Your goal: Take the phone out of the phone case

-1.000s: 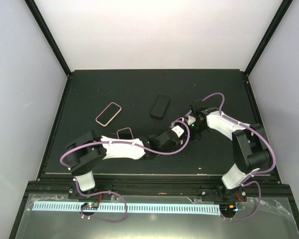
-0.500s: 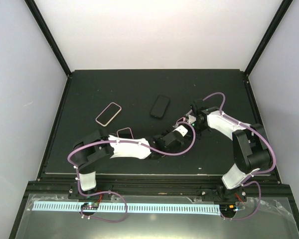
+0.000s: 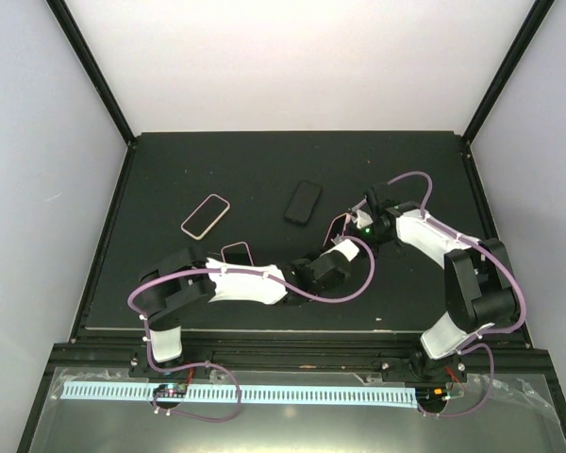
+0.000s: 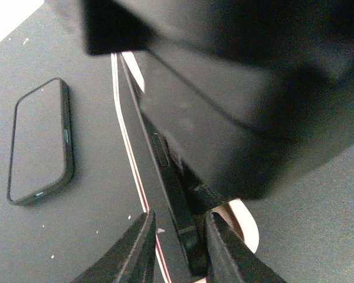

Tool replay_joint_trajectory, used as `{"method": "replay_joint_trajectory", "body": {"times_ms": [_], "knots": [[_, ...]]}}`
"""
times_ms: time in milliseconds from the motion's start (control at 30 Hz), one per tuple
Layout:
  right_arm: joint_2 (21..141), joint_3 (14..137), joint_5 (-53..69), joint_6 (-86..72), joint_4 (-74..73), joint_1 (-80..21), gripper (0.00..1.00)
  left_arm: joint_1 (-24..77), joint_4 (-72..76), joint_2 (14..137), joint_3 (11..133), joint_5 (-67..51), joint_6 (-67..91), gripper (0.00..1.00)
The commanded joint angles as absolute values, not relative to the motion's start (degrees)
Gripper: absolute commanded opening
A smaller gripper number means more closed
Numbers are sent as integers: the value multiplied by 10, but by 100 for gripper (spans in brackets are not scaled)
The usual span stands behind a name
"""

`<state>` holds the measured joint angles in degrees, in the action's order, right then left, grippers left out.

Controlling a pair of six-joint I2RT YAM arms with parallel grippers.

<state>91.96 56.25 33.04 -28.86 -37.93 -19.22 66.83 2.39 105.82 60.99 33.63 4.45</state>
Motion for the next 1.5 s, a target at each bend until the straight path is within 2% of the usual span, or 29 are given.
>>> {"method": "replay_joint_trajectory", "body": {"times_ms": [0, 267, 600, 1267, 1467], "knots": [[883, 573, 377, -274, -413, -191, 1, 650, -10, 1072, 615, 392, 34, 20], [865, 571, 359, -267, -411, -186, 1, 647, -5, 1029, 602, 408, 39, 2], [835, 585, 167, -234, -434, -185, 1, 631, 13, 924, 554, 372, 101, 2], [816, 600, 71, -190, -418, -185, 1, 614, 86, 719, 413, 312, 181, 2], [832, 642, 66, -120, -427, -166, 1, 613, 97, 675, 377, 302, 192, 2]]}}
